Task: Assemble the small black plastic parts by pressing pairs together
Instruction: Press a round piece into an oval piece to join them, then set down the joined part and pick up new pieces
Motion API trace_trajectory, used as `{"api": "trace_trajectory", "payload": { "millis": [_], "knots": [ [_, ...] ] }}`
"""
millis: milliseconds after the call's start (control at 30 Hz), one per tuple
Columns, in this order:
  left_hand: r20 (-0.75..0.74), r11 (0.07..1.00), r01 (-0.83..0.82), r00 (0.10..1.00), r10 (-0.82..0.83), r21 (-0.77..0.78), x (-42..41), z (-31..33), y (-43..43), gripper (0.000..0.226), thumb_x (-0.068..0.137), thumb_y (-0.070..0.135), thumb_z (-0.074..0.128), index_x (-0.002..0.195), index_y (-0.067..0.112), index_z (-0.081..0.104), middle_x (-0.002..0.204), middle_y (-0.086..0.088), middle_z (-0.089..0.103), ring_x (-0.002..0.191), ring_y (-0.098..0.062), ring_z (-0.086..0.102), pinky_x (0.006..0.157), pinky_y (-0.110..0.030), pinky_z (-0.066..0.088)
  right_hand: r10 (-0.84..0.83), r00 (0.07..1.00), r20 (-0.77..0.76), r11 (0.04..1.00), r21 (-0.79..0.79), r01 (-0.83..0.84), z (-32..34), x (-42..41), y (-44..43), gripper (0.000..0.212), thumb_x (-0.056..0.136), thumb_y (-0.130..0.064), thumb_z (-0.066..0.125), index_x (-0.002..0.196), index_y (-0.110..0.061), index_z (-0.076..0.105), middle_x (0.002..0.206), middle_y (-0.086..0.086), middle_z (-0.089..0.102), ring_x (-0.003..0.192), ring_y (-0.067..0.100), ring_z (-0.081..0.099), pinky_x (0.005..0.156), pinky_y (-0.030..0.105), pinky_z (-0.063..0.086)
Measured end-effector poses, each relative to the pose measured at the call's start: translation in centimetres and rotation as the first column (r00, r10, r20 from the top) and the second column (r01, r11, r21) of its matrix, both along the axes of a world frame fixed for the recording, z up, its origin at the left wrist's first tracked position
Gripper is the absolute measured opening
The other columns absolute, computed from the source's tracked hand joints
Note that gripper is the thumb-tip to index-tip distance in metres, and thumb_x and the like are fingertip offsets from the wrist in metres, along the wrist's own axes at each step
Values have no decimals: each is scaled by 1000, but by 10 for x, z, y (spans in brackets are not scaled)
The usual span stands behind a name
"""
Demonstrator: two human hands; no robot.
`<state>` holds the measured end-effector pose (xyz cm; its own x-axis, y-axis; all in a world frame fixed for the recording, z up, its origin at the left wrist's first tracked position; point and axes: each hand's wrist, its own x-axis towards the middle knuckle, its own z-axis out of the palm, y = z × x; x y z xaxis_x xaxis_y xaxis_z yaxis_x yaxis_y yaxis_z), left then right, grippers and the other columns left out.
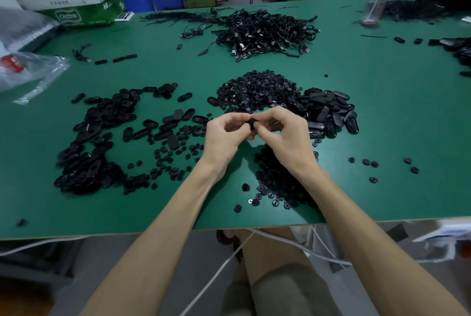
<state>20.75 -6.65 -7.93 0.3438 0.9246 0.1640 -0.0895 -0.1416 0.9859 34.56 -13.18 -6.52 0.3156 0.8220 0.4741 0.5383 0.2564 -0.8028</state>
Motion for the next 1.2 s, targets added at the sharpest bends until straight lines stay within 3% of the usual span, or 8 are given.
{"api": "trace_trajectory", "payload": {
  "millis": [333,467,633,800,900,967,1133,1200],
  "knots": [
    [28,1000,1,1000,-1,-2,-3,1,1,19,93,2,73,112,0,75,100,-13,79,90,-28,76,82,-32,61,-11,1000,18,1000,21,11,0,0,1,18,93,-1,69,97,-13,80,96,2,72,85,17,70,80,36,58],
    [5,1000,-18,1000,18,15,-1,1,-1,20,97,2,68,116,0,73,107,-12,78,100,-26,76,87,-35,62,-19,1000,23,1000,3,19,1,-1,1,24,91,-1,65,96,-17,81,97,-2,71,86,8,68,80,27,56],
    [-91,987,-111,988,122,120,3,7,-5,23,103,3,58,122,6,71,116,-5,74,104,-15,74,87,-36,62,-209,974,-90,977,25,212,2,6,4,34,96,-4,61,127,-15,70,117,3,60,94,-4,59,78,8,45],
    [-300,937,-141,923,242,320,-15,14,-3,31,99,-6,53,107,15,74,110,1,72,94,-4,71,84,-31,61,-385,870,-307,923,-114,368,-3,18,7,67,99,-14,59,159,-15,31,141,4,36,98,3,56,87,23,51],
    [-483,899,-126,808,338,419,-43,24,15,37,98,-9,51,115,16,72,119,-2,69,99,-5,66,90,-13,52,-379,860,-342,924,-184,335,-6,21,8,80,101,-15,55,165,-17,8,166,3,18,130,14,52,94,21,45],
    [-568,881,-157,711,415,446,-65,30,32,37,99,-10,47,122,9,68,127,-8,65,105,-9,61,96,-13,46,-347,865,-362,936,-196,293,-7,21,8,81,101,-11,53,165,-17,4,172,1,10,141,16,43,93,15,39],
    [-736,805,-210,327,593,555,-120,39,74,55,91,-20,50,140,2,58,145,-20,52,132,-31,51,115,-40,42,-380,876,-298,925,-138,354,-6,18,7,61,100,-8,56,157,-8,33,155,3,30,116,2,54,84,1,42],
    [-814,825,-165,146,562,540,-140,38,87,54,90,-19,53,142,-4,54,144,-27,49,131,-43,47,110,-51,42,-380,888,-258,924,-141,354,-5,18,8,49,99,-8,57,147,-11,46,139,1,39,112,7,58,90,13,49]
  ]
}}
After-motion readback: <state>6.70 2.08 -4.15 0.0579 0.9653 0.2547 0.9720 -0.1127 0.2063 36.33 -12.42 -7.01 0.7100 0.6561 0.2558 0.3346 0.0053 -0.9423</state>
